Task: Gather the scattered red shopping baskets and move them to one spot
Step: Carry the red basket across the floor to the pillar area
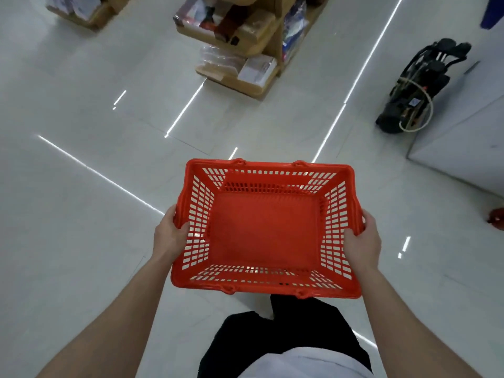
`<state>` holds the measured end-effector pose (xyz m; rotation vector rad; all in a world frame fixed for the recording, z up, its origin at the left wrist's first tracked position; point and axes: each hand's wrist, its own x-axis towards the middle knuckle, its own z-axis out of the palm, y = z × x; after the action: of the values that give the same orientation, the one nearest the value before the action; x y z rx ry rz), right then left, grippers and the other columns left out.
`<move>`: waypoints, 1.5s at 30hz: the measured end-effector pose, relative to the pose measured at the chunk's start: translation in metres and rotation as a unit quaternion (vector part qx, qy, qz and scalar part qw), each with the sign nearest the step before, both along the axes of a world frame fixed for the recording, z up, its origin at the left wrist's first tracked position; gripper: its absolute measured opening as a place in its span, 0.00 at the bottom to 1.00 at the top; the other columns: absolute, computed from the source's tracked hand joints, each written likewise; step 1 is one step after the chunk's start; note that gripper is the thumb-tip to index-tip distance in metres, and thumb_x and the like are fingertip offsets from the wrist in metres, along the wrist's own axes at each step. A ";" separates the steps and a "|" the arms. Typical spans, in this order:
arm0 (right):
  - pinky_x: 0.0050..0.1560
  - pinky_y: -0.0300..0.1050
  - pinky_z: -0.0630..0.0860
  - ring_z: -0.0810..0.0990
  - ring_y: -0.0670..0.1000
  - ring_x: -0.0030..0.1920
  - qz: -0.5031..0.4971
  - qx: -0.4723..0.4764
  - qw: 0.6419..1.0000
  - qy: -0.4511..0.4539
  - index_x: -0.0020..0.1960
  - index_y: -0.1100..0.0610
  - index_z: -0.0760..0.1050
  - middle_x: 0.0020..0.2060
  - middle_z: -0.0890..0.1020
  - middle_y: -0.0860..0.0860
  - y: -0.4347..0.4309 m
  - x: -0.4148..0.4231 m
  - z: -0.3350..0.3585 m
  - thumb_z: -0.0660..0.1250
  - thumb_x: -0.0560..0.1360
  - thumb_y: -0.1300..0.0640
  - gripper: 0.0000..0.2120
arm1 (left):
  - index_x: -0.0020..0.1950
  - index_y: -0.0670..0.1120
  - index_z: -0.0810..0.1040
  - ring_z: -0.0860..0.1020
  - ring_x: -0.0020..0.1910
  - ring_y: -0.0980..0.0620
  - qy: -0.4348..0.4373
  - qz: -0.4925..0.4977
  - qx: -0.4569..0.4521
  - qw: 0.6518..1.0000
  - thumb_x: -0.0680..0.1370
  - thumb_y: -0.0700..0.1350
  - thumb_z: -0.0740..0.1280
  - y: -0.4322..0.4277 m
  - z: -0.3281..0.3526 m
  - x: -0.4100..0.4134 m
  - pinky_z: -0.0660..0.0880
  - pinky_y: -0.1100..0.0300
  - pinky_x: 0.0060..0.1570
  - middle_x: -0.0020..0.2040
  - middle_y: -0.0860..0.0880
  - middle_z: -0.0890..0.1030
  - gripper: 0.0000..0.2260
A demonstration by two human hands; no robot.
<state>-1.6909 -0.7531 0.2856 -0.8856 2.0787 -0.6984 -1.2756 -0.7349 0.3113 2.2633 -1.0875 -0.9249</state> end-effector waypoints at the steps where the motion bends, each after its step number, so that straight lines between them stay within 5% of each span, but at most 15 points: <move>1: 0.60 0.59 0.77 0.82 0.54 0.56 -0.012 0.008 1.000 0.005 0.71 0.46 0.68 0.58 0.82 0.48 -0.002 0.003 -0.004 0.64 0.75 0.57 0.25 | 0.70 0.58 0.70 0.81 0.37 0.62 0.002 -0.007 0.004 1.000 0.77 0.60 0.68 -0.009 -0.004 0.004 0.73 0.70 0.29 0.49 0.62 0.79 0.23; 5: 0.60 0.55 0.77 0.81 0.55 0.55 -0.047 0.031 0.998 0.027 0.71 0.46 0.67 0.59 0.82 0.50 -0.011 0.011 -0.024 0.63 0.75 0.59 0.25 | 0.68 0.60 0.71 0.81 0.40 0.64 0.034 -0.034 0.035 0.998 0.78 0.55 0.69 -0.043 -0.030 0.013 0.74 0.68 0.33 0.46 0.66 0.78 0.19; 11: 0.44 0.43 0.75 0.80 0.45 0.43 -0.057 0.078 0.995 0.014 0.72 0.43 0.65 0.52 0.80 0.44 -0.005 0.024 -0.064 0.64 0.78 0.53 0.23 | 0.68 0.62 0.70 0.83 0.43 0.56 0.081 -0.092 0.093 0.988 0.79 0.49 0.68 -0.082 -0.081 0.032 0.79 0.57 0.38 0.48 0.62 0.81 0.19; 18: 0.55 0.56 0.77 0.80 0.52 0.52 -0.087 0.097 0.991 -0.010 0.75 0.46 0.62 0.56 0.78 0.46 0.014 0.050 -0.117 0.67 0.78 0.51 0.27 | 0.73 0.56 0.67 0.82 0.43 0.56 0.064 -0.174 0.143 0.972 0.79 0.53 0.68 -0.112 -0.138 0.055 0.79 0.55 0.39 0.54 0.55 0.81 0.23; 21: 0.58 0.53 0.75 0.80 0.55 0.56 -0.088 0.114 0.989 -0.017 0.77 0.49 0.62 0.62 0.79 0.51 0.018 0.053 -0.131 0.67 0.78 0.53 0.30 | 0.74 0.53 0.65 0.81 0.44 0.55 0.063 -0.193 0.166 0.965 0.78 0.52 0.69 -0.116 -0.153 0.056 0.77 0.56 0.41 0.59 0.52 0.80 0.26; 24: 0.58 0.48 0.69 0.77 0.57 0.61 -0.092 0.149 0.984 0.009 0.81 0.54 0.57 0.68 0.75 0.56 0.029 0.052 -0.142 0.67 0.78 0.55 0.34 | 0.80 0.49 0.58 0.78 0.57 0.47 0.038 -0.181 0.190 0.964 0.79 0.50 0.69 -0.112 -0.162 0.054 0.71 0.53 0.52 0.72 0.47 0.73 0.33; 31: 0.55 0.47 0.69 0.76 0.59 0.62 -0.073 0.191 0.979 0.006 0.78 0.58 0.62 0.66 0.75 0.59 0.089 0.063 -0.165 0.69 0.78 0.56 0.32 | 0.80 0.49 0.59 0.73 0.67 0.45 0.042 -0.163 0.195 0.966 0.78 0.51 0.70 -0.047 -0.169 0.056 0.70 0.49 0.60 0.73 0.48 0.72 0.33; 39: 0.63 0.58 0.73 0.74 0.58 0.64 -0.091 0.121 0.988 0.026 0.78 0.54 0.60 0.70 0.70 0.55 0.116 0.082 -0.216 0.68 0.77 0.53 0.32 | 0.79 0.50 0.62 0.73 0.65 0.50 0.031 -0.134 0.093 0.986 0.79 0.48 0.69 0.001 -0.217 0.061 0.71 0.53 0.58 0.71 0.51 0.72 0.30; 45: 0.60 0.54 0.75 0.76 0.51 0.58 -0.133 0.004 0.989 0.061 0.76 0.51 0.65 0.66 0.72 0.51 0.111 0.088 -0.263 0.67 0.77 0.55 0.28 | 0.76 0.59 0.64 0.75 0.63 0.51 0.028 -0.146 -0.001 0.989 0.84 0.43 0.60 -0.001 -0.275 0.057 0.75 0.48 0.61 0.69 0.57 0.71 0.21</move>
<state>-1.6029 -0.6418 0.0229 -0.6652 2.3345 -0.7906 -1.2184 -0.7363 0.0368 2.0973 -1.4188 -1.0923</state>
